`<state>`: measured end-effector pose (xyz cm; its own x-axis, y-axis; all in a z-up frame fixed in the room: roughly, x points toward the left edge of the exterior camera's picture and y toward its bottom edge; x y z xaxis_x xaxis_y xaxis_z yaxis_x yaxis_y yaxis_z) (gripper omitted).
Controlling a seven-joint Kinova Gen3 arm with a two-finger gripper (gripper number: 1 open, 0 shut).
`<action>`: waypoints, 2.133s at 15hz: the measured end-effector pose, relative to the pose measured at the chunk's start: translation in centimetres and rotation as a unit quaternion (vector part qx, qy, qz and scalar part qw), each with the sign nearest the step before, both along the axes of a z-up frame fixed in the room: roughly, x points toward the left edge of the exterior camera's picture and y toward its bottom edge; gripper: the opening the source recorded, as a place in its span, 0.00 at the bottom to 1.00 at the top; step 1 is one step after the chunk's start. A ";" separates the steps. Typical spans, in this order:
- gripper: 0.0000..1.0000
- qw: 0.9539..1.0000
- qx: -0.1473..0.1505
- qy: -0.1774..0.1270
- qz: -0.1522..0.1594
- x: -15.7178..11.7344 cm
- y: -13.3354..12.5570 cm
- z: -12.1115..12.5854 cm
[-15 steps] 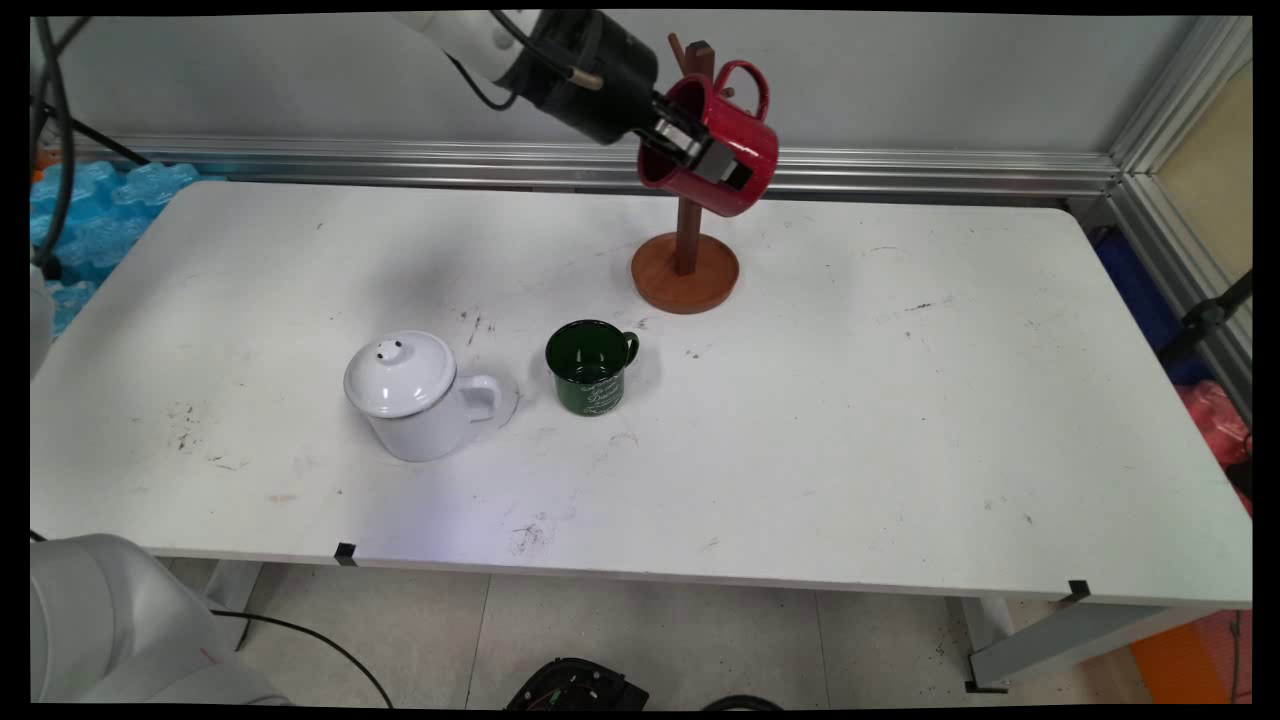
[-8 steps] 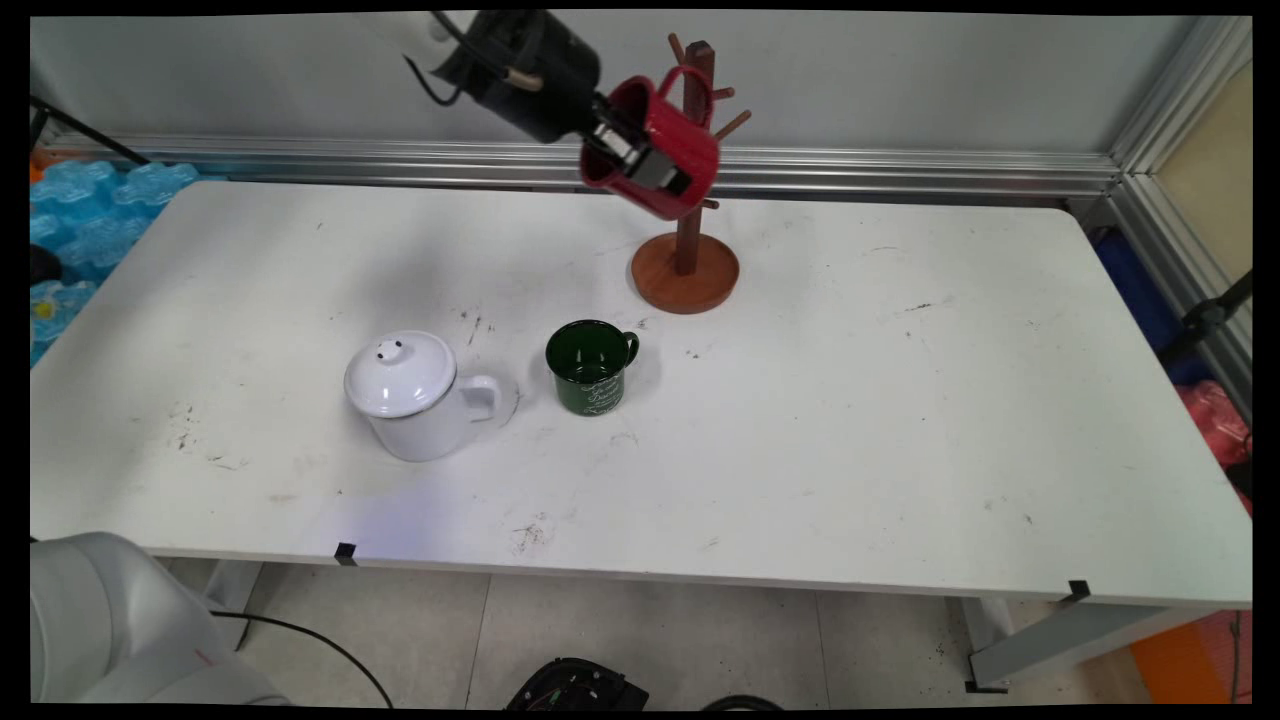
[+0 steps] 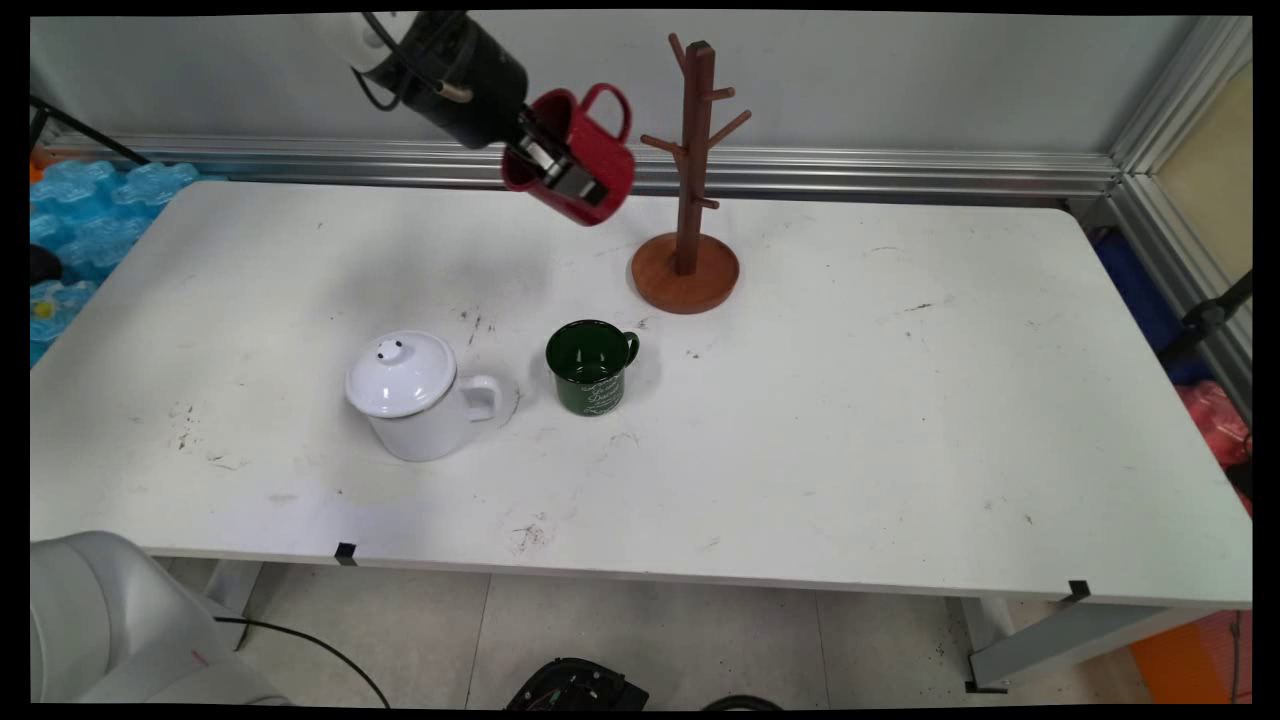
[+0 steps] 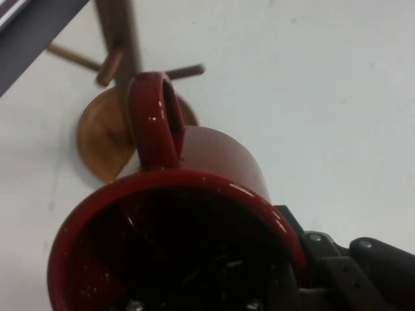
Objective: Place the picked object on the table
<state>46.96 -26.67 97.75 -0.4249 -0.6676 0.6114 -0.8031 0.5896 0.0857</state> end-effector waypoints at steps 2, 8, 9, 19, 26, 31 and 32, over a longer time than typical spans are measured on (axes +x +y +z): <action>0.00 1.000 0.005 -0.015 0.005 0.8 -0.2 -0.2; 0.00 0.998 0.016 -0.054 0.021 2.7 -1.8 -1.2; 0.00 0.998 0.018 -0.062 0.021 2.9 -2.1 -1.5; 0.00 0.989 0.054 -0.138 0.000 4.0 -5.7 -5.9; 0.00 0.979 0.089 -0.181 -0.012 3.8 -8.5 -10.2; 0.00 0.973 0.115 -0.198 -0.019 3.2 -10.2 -12.9; 0.00 0.972 0.119 -0.201 -0.020 3.0 -10.6 -13.3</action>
<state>49.97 -37.24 84.46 -0.6256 -0.7484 0.2201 -0.7772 0.6223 -0.0929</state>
